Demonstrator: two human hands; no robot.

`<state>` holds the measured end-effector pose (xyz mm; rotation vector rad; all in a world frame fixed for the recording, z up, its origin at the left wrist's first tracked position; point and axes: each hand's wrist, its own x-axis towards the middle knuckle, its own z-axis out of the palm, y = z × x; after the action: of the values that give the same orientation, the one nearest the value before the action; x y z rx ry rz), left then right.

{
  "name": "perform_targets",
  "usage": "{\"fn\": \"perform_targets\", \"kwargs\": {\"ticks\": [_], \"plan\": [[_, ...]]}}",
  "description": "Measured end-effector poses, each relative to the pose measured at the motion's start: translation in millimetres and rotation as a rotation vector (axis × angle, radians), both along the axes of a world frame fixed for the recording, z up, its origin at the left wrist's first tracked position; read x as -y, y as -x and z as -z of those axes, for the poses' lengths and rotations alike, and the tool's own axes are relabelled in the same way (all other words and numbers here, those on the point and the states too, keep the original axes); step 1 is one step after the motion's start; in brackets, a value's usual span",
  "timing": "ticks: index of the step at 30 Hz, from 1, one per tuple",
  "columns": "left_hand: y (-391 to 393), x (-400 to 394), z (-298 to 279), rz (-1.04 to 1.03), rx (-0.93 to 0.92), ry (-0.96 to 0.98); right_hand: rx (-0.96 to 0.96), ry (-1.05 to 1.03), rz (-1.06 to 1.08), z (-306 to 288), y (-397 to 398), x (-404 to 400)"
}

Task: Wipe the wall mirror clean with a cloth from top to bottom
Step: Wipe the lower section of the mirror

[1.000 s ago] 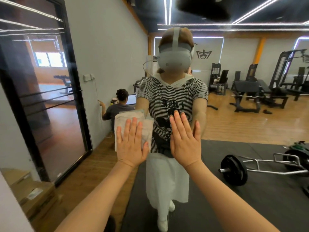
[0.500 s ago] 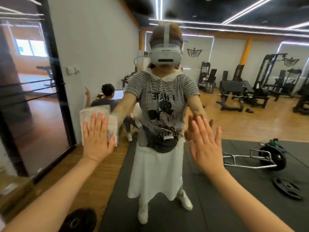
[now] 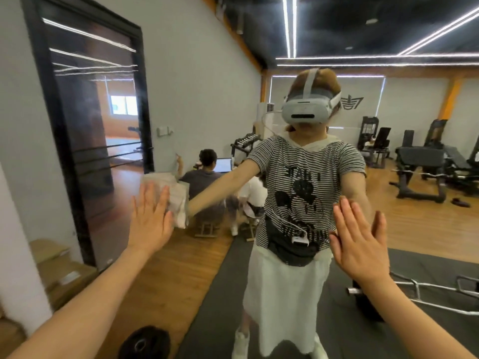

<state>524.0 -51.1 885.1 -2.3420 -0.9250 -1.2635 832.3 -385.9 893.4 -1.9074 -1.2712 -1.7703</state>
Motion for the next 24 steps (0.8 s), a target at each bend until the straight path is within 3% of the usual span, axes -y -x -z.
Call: {"fn": "perform_targets", "kwargs": {"ticks": [6, 10, 12, 21, 24], "plan": [[-32.0, 12.1, -10.4, 0.022, 0.317, 0.273, 0.037, -0.008, -0.027, 1.9, -4.0, -0.6], [-72.8, 38.6, -22.8, -0.006, 0.701, 0.457, 0.042, -0.023, -0.036, 2.5, -4.8, -2.5], [-86.9, 49.0, -24.9, -0.020, 0.781, 0.489, 0.045, -0.033, -0.036, 3.8, -5.5, -3.7], [-159.4, 152.3, -14.6, 0.138, 0.715, 0.447, 0.049, -0.035, -0.022, 5.4, -5.3, -3.0], [-153.4, 150.1, -12.6, 0.180, 0.646, 0.435, 0.050, -0.027, -0.044, 3.9, -5.9, -1.3]]}}
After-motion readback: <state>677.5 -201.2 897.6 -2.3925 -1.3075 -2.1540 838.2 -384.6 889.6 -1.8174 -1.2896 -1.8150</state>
